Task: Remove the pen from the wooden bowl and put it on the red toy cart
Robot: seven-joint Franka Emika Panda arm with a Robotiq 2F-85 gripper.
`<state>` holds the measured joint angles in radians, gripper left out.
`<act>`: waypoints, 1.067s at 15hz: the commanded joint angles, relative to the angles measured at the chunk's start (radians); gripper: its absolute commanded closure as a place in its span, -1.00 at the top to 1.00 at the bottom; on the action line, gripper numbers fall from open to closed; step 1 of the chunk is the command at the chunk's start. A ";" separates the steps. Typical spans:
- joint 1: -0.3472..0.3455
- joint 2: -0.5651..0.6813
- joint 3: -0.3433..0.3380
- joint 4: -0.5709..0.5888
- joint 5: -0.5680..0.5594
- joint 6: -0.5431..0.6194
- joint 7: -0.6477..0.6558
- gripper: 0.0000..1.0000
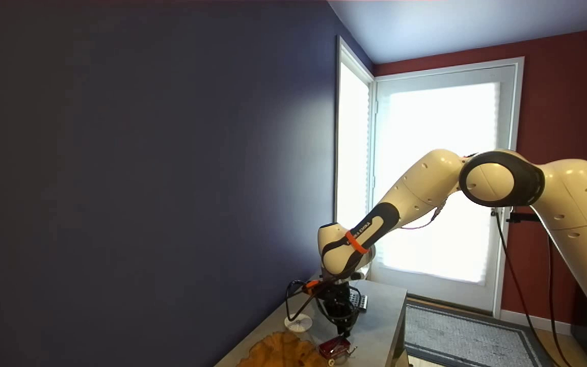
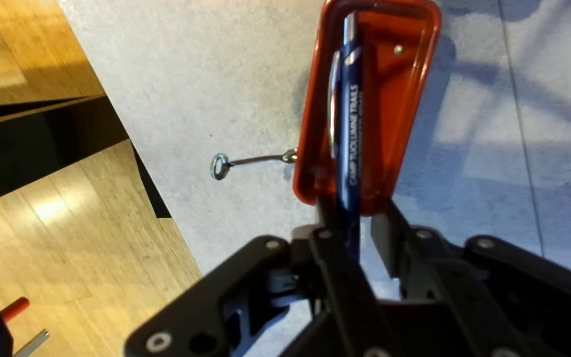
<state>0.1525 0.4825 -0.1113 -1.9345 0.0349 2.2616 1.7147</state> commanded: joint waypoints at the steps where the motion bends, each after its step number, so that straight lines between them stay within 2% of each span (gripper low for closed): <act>1: 0.002 -0.020 0.005 -0.015 -0.021 -0.012 0.033 0.01; 5: 0.006 -0.025 0.005 -0.016 -0.025 -0.011 0.034 0.35; 7: 0.010 -0.037 0.006 -0.019 -0.029 -0.007 0.032 0.58; 8: 0.012 -0.047 0.009 -0.022 -0.031 -0.002 0.023 0.89; 9: 0.011 -0.061 0.014 -0.029 -0.035 0.010 0.000 0.98; 11: 0.010 -0.103 0.034 -0.043 -0.071 0.026 -0.101 1.00; 16: 0.001 -0.235 0.087 -0.067 -0.094 -0.065 -0.330 1.00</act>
<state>0.1634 0.3563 -0.0582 -1.9377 -0.0402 2.2303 1.4996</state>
